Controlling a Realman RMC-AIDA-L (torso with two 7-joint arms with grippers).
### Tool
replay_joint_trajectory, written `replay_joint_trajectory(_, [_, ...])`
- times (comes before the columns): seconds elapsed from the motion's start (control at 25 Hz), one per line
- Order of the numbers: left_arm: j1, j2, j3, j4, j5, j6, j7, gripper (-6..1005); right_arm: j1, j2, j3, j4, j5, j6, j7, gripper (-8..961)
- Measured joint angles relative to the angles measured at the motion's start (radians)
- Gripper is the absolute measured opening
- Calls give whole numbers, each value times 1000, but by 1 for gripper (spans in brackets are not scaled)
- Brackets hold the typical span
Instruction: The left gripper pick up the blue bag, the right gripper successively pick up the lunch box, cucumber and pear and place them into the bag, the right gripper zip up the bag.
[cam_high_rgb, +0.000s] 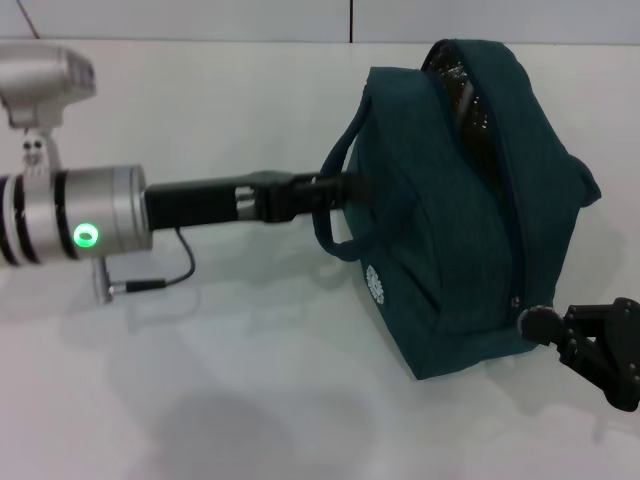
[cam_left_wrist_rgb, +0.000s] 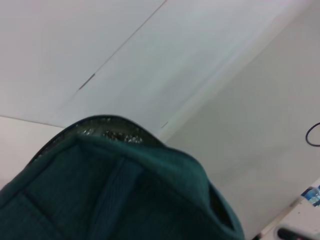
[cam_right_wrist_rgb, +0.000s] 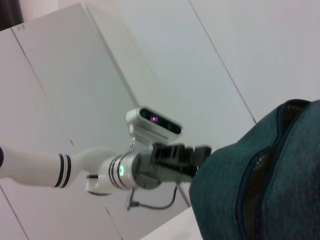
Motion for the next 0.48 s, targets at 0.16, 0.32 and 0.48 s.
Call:
replay_joint_trajectory(0.16, [63,-13,2,-6,-1,0,121,458,7,0,6,-1,4,-10,0,12])
replay_joint_trajectory(0.32, [114,-24,5,-69,1,1,263,458,29,5,4,-2,5,-18,3,13])
replay_joint_trajectory(0.48, [137,-25,6,-157,3,3,390,458,55,14,3,-2,5,-25,6,13])
